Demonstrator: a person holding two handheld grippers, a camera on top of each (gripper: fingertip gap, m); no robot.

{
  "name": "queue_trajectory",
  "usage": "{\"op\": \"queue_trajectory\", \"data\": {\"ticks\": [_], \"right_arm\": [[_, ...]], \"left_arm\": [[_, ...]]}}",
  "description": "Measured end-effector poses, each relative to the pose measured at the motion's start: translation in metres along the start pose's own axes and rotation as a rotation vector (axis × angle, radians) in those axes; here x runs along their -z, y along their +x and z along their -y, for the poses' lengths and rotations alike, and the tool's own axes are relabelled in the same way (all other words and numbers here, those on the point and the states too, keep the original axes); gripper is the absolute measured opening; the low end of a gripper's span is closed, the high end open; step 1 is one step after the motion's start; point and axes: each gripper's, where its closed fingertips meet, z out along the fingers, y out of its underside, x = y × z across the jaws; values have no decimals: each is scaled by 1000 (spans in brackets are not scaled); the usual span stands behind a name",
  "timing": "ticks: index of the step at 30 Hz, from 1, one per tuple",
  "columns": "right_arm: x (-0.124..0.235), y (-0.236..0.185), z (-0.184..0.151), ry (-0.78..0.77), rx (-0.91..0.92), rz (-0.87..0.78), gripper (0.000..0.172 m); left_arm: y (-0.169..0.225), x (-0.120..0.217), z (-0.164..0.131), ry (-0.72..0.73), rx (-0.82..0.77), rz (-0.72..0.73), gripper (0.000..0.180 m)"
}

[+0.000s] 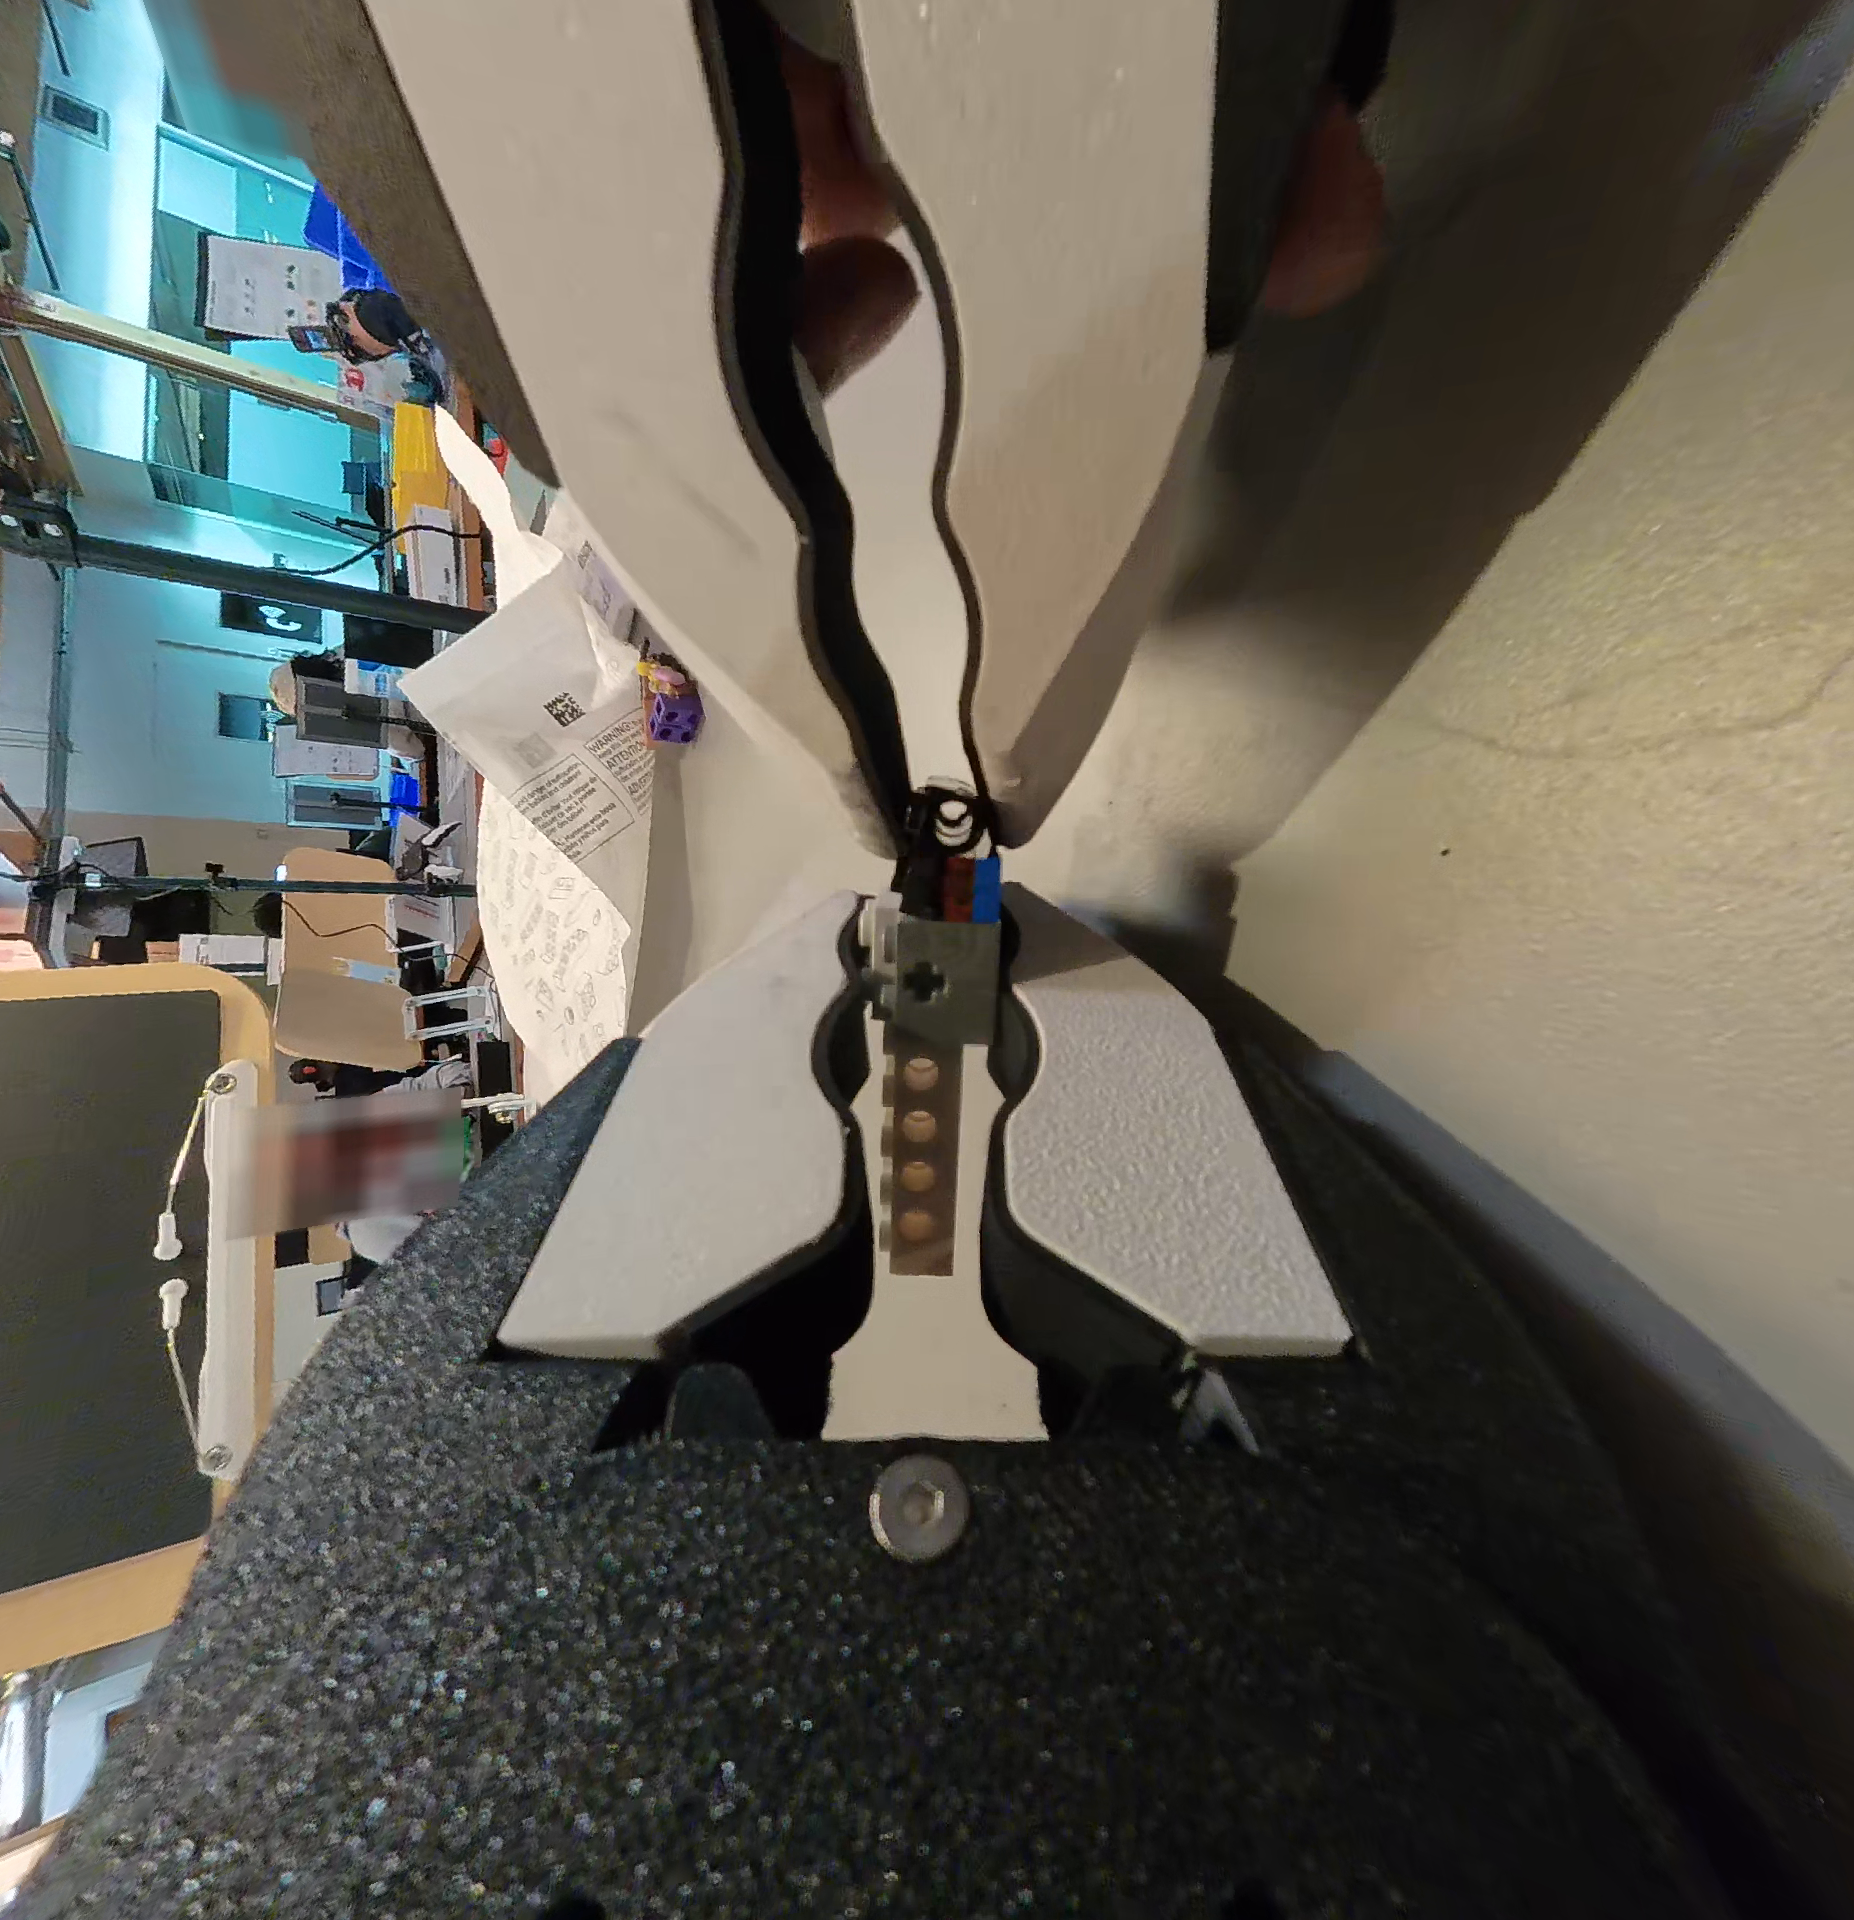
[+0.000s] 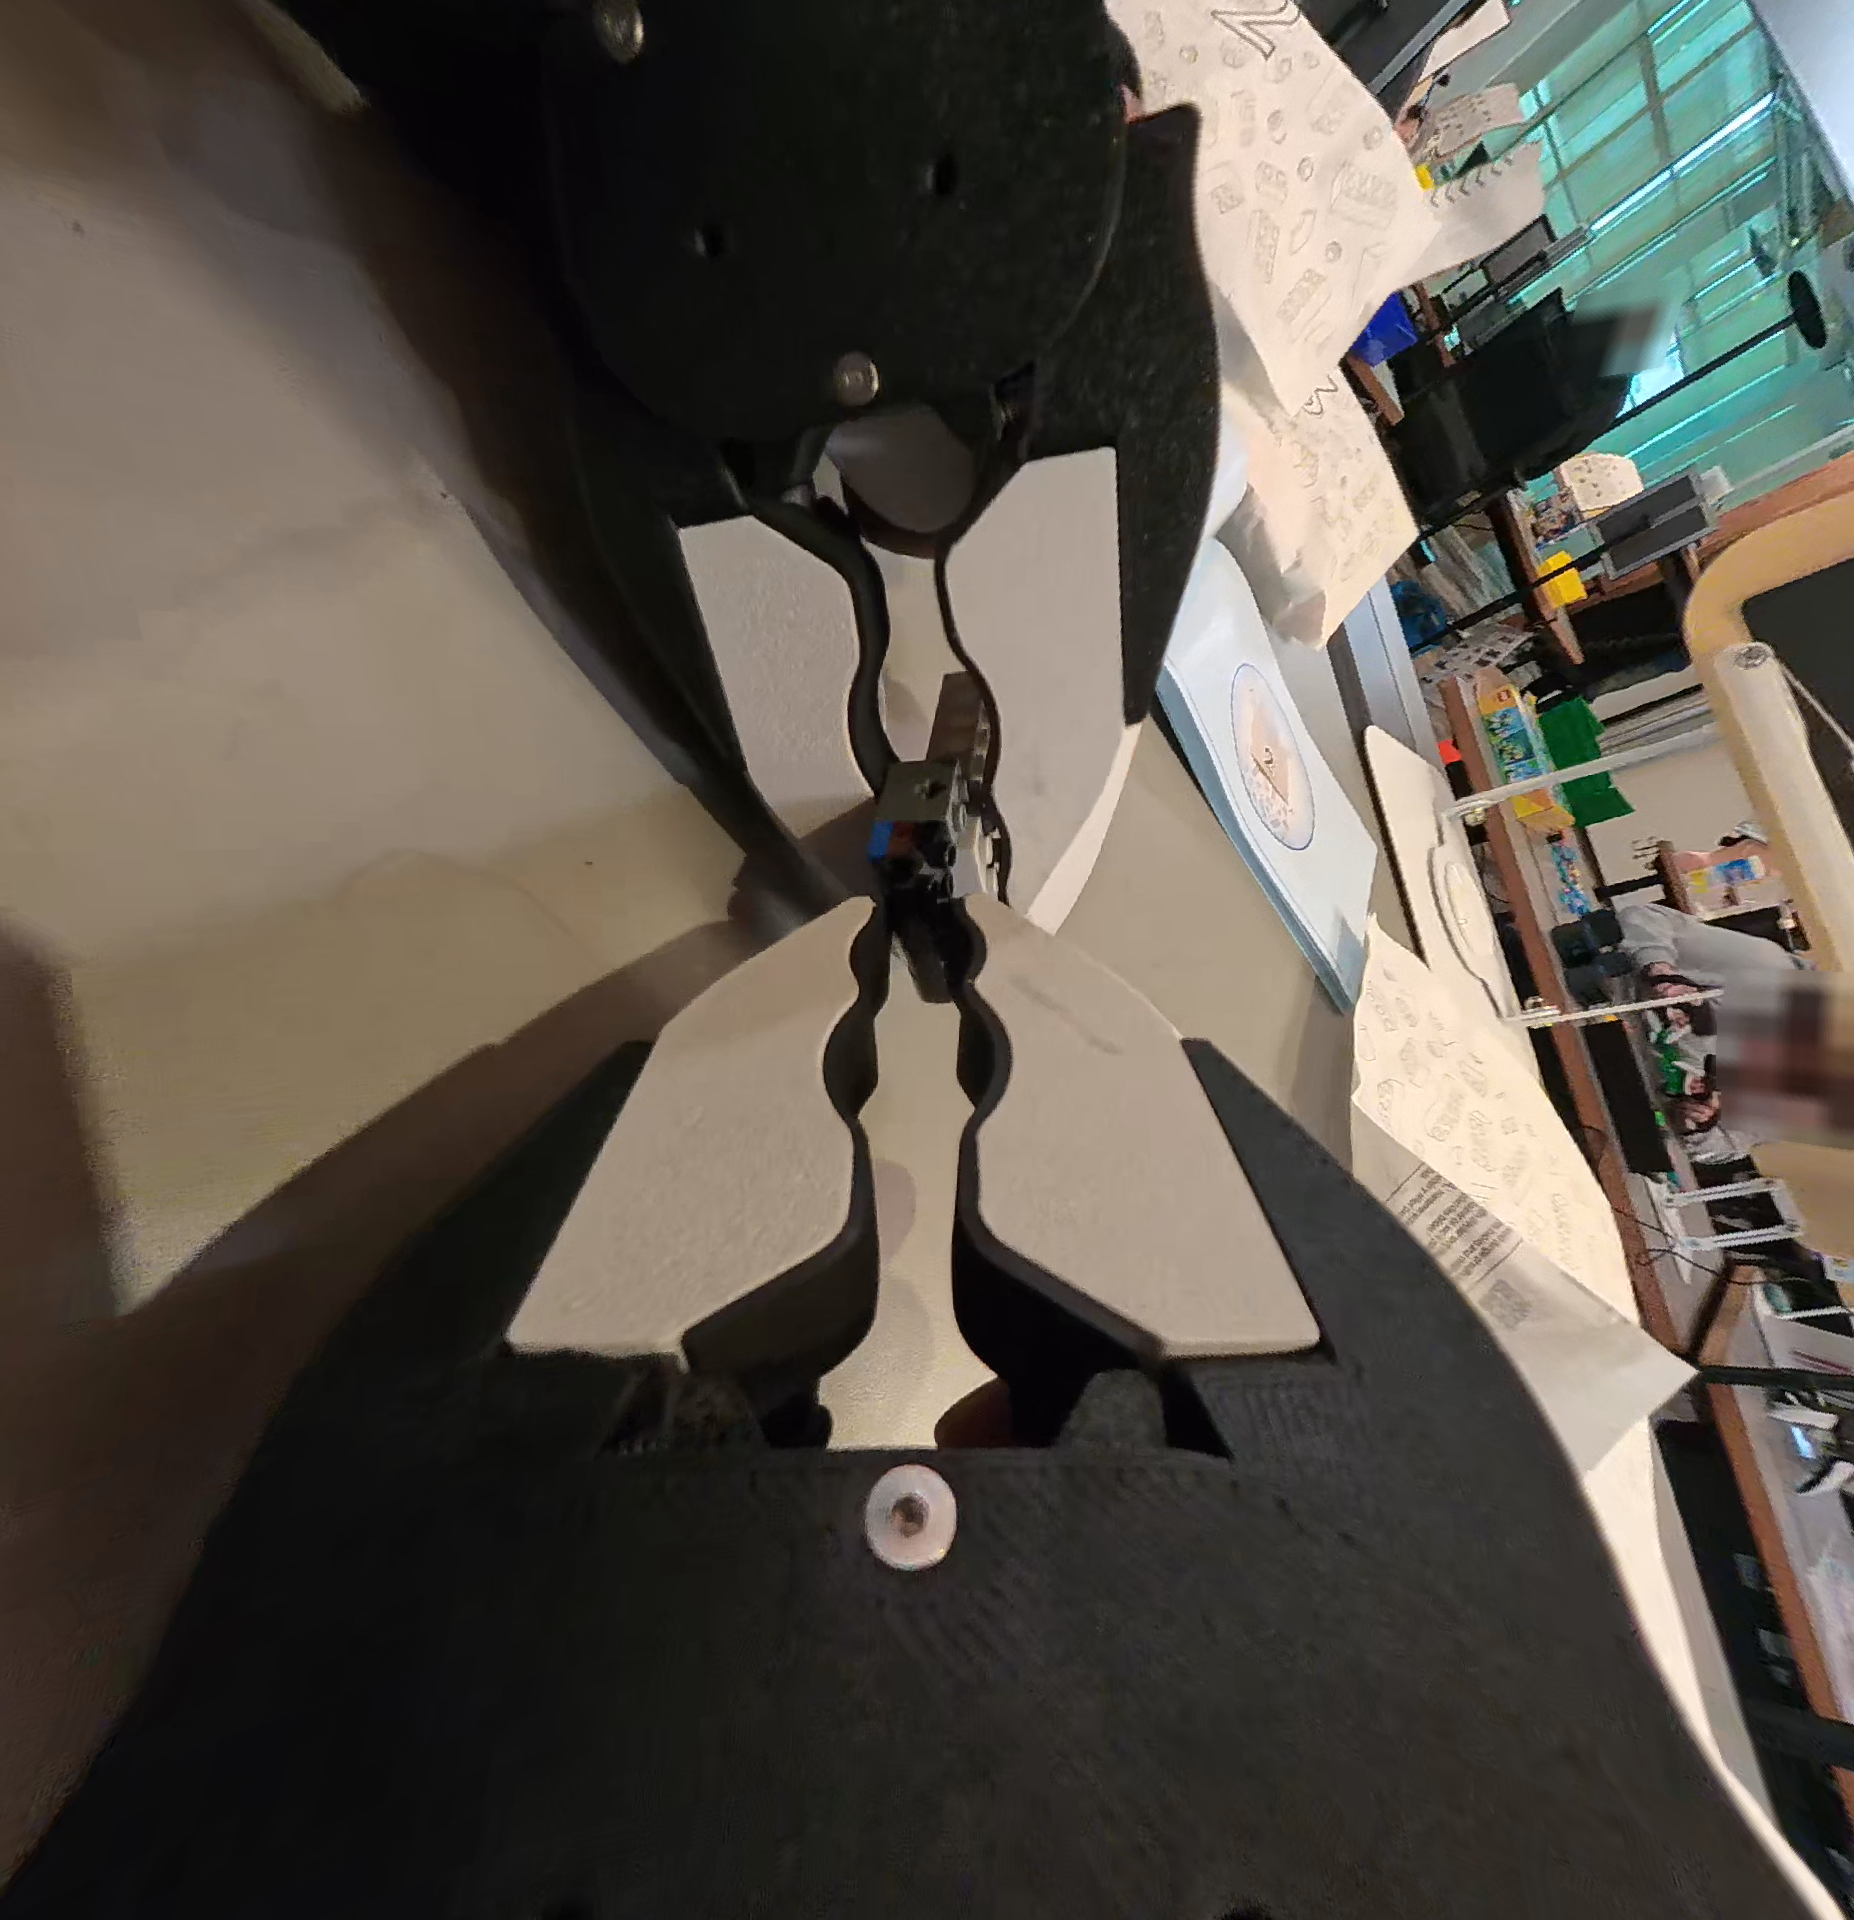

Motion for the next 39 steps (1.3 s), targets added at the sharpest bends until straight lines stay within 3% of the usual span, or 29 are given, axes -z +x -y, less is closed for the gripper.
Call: {"op": "queue_trajectory", "data": {"ticks": [4,13,23,30,34,39], "right_arm": [[0,0,1,1,-23,21,10],[1,-4,0,38,-277,183,10],[0,-9,-4,7,-261,238,10],[1,-11,-3,15,-351,319,9],[-1,-9,-4,19,-321,297,9],[-1,-3,-2,30,-142,153,9]], "left_arm": [[-1,2,1,5,-29,13,18],[0,2,0,3,-96,31,18],[2,1,-1,-26,-206,38,18],[1,1,-1,-32,-271,59,18],[0,1,-2,-32,-255,53,18],[2,0,-3,-10,-94,-7,18]]}}
